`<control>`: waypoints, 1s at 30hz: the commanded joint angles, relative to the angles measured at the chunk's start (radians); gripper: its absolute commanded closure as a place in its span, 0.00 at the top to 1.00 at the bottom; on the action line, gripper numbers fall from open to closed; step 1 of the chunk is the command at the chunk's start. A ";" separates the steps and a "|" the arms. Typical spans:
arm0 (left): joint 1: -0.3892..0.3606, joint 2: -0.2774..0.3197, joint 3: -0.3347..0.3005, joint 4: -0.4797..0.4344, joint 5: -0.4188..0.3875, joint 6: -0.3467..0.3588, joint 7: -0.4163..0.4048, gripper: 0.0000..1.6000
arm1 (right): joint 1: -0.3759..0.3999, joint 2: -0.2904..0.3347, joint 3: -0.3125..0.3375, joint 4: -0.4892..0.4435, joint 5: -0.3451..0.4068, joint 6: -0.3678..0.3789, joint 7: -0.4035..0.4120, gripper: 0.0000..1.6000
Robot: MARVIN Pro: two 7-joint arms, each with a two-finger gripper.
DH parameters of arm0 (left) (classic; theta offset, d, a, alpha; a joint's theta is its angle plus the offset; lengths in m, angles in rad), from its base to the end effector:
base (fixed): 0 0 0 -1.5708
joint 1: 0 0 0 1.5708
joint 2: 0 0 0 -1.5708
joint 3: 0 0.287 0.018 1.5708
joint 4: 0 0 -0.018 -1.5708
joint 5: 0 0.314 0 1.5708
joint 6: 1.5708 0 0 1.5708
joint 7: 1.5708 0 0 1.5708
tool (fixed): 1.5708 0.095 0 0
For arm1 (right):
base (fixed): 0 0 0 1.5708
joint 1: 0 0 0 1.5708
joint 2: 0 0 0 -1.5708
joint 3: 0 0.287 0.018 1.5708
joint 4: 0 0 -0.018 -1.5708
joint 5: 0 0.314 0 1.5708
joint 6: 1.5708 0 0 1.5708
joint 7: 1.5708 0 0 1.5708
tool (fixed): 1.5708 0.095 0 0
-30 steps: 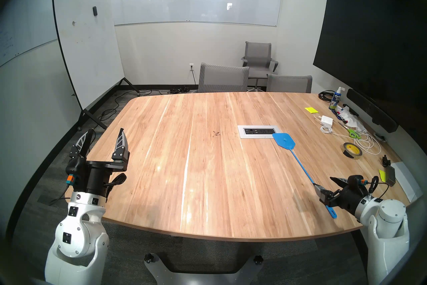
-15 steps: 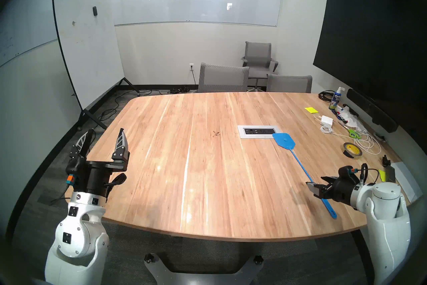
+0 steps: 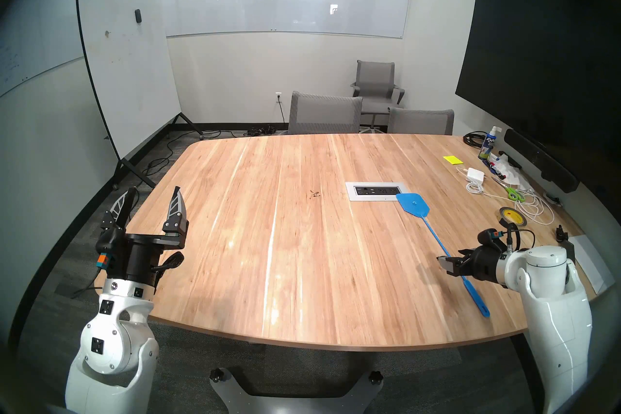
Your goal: Swat a bug on table
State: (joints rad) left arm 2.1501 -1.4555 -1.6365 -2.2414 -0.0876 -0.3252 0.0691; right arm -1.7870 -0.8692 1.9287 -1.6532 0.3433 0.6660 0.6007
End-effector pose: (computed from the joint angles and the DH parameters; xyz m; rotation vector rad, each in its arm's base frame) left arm 0.2599 0.0335 -0.1979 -1.6823 -0.0174 -2.5954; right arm 0.3464 -0.2527 -0.2615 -2.7422 -0.3530 -1.3098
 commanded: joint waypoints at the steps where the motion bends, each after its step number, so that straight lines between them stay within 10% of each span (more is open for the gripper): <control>1: -0.003 0.000 0.001 -0.019 0.000 -0.003 -0.001 1.00 | 0.106 0.062 -0.057 0.017 -0.004 -0.012 -0.066 1.00; 30: -0.004 0.000 0.001 -0.016 0.000 -0.004 -0.001 1.00 | 0.407 0.058 -0.308 0.270 0.011 -0.058 -0.164 1.00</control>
State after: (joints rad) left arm 2.1489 -1.4557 -1.6365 -2.2402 -0.0876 -0.3253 0.0691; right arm -1.4844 -0.8035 1.6448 -1.4141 0.3532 0.6258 0.4499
